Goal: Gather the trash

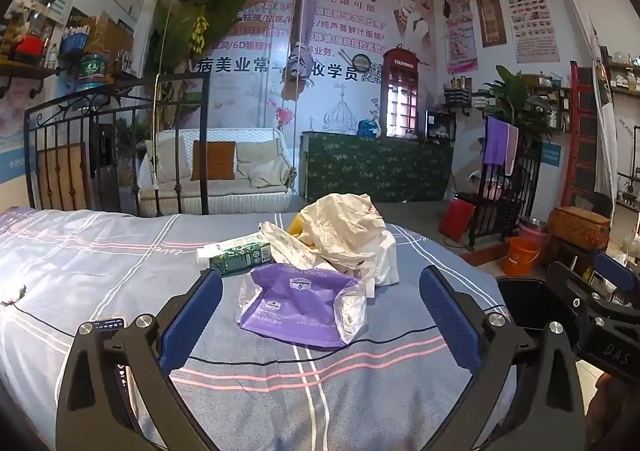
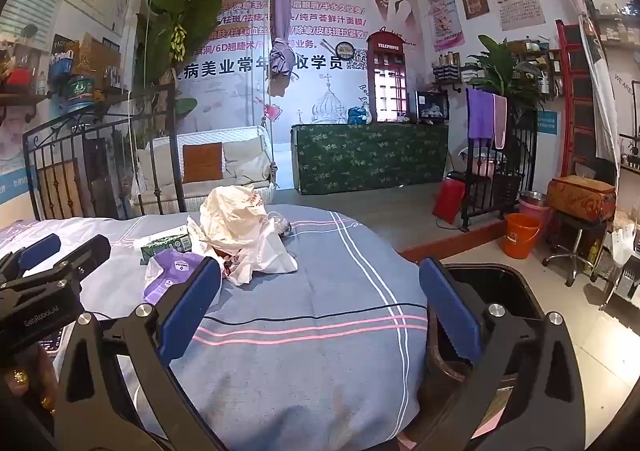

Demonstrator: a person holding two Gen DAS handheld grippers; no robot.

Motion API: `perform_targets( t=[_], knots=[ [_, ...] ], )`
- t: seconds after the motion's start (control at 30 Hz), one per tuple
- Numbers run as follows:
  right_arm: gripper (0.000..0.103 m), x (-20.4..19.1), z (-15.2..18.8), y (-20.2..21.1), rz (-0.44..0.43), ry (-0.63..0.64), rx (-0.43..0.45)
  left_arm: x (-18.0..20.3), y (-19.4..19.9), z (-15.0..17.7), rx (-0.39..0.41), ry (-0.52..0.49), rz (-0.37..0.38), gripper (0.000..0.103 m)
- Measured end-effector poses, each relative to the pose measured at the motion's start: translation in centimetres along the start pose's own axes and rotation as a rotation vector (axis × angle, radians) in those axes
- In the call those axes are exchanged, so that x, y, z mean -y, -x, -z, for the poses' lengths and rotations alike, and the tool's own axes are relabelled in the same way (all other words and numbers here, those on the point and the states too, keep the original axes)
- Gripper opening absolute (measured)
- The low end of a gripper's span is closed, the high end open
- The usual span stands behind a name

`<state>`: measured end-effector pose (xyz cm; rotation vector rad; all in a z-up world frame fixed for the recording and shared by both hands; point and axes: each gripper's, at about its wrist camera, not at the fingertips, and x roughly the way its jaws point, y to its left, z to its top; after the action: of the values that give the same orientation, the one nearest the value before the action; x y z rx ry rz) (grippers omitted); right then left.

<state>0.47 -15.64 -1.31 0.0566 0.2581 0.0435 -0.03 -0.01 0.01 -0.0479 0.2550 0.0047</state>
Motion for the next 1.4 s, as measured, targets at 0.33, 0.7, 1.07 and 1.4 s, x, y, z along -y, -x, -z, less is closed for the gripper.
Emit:
perform_targets(
  t=[0.33,0.7,1.07,1.4],
  knots=[
    [0.098,0.4,0.0,0.2,-0.006,-0.025,0.011,0.5,-0.6,0.2,-0.005,-0.013,-0.005,0.097],
    [0.098,0.4,0.2,-0.4,-0.009,-0.031,-0.007,0.3,-0.2,0.2,-0.006,-0.012,-0.007,0.097],
    [0.098,0.4,0.3,-0.7,-0.011,-0.04,-0.014,0.1,-0.2,0.1,-0.004,-0.015,-0.008,0.097],
    [0.098,0.4,0.3,-0.6,-0.013,-0.041,-0.016,0.1,-0.2,0.2,-0.007,-0.019,-0.008,0.097]
  ],
)
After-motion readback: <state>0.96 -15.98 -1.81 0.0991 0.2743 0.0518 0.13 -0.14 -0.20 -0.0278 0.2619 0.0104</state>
